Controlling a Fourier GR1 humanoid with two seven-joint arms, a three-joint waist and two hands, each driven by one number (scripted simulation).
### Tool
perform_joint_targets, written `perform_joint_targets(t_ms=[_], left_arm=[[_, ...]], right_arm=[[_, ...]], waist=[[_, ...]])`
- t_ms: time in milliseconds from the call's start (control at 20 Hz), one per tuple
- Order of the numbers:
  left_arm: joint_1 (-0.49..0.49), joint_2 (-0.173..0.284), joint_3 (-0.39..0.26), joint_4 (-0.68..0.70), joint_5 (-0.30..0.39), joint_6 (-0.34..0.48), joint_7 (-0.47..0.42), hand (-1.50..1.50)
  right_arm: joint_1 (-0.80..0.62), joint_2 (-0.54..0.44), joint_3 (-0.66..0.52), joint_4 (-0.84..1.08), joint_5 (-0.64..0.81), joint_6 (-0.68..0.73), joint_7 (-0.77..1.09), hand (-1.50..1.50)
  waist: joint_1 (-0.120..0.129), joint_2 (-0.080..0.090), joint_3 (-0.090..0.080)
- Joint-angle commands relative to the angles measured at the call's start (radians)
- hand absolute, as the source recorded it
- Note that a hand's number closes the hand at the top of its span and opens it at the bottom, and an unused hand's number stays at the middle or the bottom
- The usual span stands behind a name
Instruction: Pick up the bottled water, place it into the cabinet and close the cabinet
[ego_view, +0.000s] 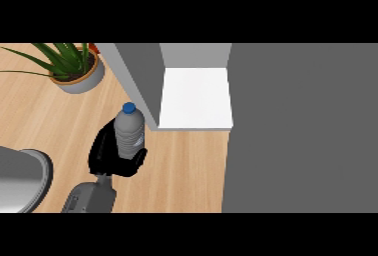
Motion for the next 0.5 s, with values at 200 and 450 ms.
perform_joint_targets(t_ms=[200, 450], left_arm=[[-0.174, -0.004, -0.199, -0.041, 0.011, 0.321, 0.034, 1.50], [-0.362, -0.004, -0.152, 0.098, -0.023, 0.372, 0.052, 1.50]], right_arm=[[-0.020, -0.004, -0.007, 0.033, -0.015, 0.000, -0.025, -1.50], [-0.024, -0.009, -0.013, 0.082, -0.021, 0.007, -0.052, -1.50]], waist=[[-0.010, 0.002, 0.000], [-0.014, 0.005, 0.000]])
